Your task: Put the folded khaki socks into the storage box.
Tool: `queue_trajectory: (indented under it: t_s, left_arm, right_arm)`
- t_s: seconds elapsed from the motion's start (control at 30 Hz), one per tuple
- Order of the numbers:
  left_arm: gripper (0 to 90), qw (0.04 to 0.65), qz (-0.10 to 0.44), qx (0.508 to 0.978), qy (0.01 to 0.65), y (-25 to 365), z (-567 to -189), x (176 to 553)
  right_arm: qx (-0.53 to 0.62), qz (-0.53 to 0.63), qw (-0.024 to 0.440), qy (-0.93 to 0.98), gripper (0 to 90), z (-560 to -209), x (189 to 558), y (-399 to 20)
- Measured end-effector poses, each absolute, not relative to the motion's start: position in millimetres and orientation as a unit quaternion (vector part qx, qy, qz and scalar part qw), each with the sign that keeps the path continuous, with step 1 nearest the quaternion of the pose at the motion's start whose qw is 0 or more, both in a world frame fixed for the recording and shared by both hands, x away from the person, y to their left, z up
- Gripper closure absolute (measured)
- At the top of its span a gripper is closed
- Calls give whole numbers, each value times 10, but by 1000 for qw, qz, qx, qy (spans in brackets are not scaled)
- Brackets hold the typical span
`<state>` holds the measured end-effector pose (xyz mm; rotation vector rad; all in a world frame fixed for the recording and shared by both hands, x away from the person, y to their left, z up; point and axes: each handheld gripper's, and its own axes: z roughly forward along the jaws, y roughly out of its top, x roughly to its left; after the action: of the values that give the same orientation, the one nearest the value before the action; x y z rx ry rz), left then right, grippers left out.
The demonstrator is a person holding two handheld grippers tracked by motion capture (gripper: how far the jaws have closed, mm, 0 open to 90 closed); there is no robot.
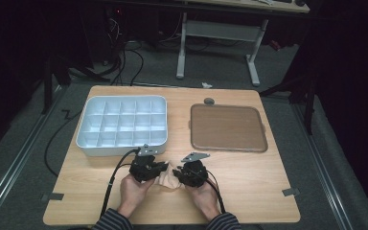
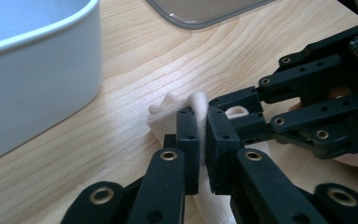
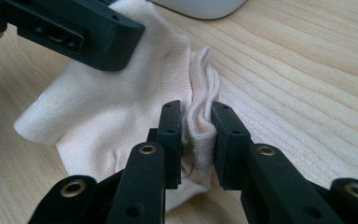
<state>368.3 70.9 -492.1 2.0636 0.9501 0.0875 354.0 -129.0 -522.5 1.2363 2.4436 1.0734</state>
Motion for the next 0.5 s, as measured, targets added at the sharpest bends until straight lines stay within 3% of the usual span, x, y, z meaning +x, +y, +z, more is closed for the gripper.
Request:
queue_trajectory:
  t_s: [0.5]
  left_arm:
    - [853, 424, 25, 833, 355, 568, -4841, 3790]
  right_arm:
    - [393, 360, 97, 840, 772, -5218, 3644, -1205]
